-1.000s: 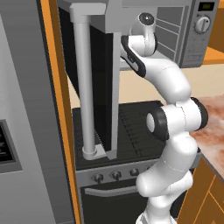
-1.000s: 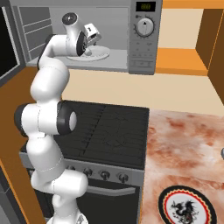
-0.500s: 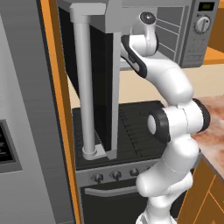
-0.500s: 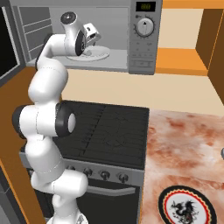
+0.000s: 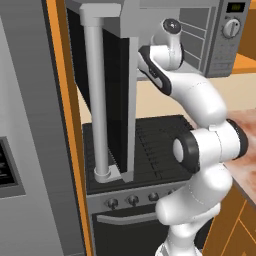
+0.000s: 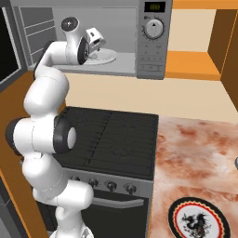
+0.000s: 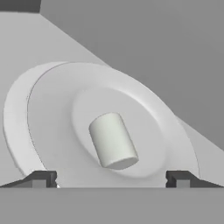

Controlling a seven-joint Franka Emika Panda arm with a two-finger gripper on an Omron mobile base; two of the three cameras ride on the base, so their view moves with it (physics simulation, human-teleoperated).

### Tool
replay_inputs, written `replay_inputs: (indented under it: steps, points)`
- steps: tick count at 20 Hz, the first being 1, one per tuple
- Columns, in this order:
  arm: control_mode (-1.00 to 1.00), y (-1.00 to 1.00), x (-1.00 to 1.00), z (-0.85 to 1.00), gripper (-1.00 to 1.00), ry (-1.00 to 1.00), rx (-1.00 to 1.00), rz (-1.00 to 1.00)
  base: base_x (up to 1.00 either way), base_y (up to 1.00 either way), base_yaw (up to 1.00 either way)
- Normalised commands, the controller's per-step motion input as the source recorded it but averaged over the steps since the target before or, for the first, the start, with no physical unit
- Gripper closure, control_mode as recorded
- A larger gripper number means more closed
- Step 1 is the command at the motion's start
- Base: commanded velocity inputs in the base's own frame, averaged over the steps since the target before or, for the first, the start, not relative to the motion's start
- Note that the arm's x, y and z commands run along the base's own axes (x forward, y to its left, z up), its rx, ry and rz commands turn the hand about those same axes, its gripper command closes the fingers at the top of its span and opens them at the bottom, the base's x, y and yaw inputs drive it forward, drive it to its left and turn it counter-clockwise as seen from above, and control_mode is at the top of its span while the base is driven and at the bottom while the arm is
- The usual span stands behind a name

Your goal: Pick the marshmallow from the counter and place it in the microwave. Then turn on the microwave.

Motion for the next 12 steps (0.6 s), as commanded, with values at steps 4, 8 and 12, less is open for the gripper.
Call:
replay_inputs:
  steps: [4,8,12]
  points:
    - [-1.0,0.0,-0.27,0.0,-1.0,-0.09,0.0,0.0,0.0,0.0,0.0]
    - [-1.0,0.0,-0.24,0.05,-1.0,-0.09,0.0,0.0,0.0,0.0,0.0]
    - [-1.0,0.0,-0.31,0.04,-1.0,-0.06,0.0,0.0,0.0,0.0,0.0]
